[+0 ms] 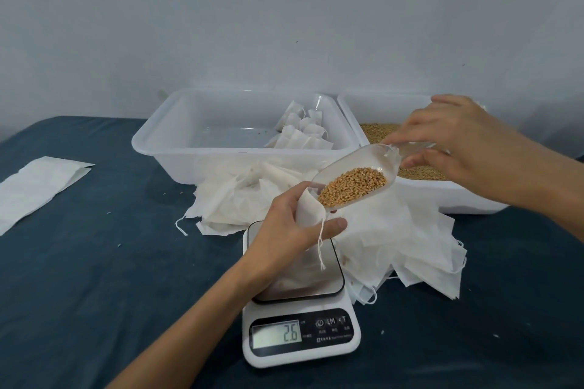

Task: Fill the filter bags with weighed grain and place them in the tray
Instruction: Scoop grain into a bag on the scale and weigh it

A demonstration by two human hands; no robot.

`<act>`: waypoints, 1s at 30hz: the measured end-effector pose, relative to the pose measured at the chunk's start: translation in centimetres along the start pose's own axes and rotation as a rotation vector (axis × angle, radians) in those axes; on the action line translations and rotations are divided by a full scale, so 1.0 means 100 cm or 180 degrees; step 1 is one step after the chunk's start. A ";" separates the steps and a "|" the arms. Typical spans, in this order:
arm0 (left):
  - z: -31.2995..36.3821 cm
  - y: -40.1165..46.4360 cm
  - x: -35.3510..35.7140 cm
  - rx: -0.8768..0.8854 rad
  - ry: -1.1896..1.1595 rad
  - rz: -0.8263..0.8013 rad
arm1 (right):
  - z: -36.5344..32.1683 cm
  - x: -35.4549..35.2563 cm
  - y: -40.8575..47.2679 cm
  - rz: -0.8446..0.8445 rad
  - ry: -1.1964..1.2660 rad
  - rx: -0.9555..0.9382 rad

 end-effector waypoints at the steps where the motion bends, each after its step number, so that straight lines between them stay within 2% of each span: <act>1: 0.000 0.000 0.000 0.0003 -0.0012 -0.0001 | -0.001 0.000 0.000 -0.0007 0.0006 0.0011; 17: -0.001 -0.001 0.001 0.0018 -0.0216 -0.0087 | -0.010 -0.008 -0.001 0.0075 -0.0070 0.0014; 30: 0.001 0.000 -0.001 0.0178 -0.0067 -0.0018 | -0.017 -0.010 0.002 0.0171 -0.0224 -0.0074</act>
Point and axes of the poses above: each hand's wrist, its own y-axis towards the middle knuckle, its own x-axis out of the palm, z = x × y, the point moved 5 cm from there along y, towards the middle knuckle, and after that the axes turned 8 degrees about z, right-handed, at the moved point
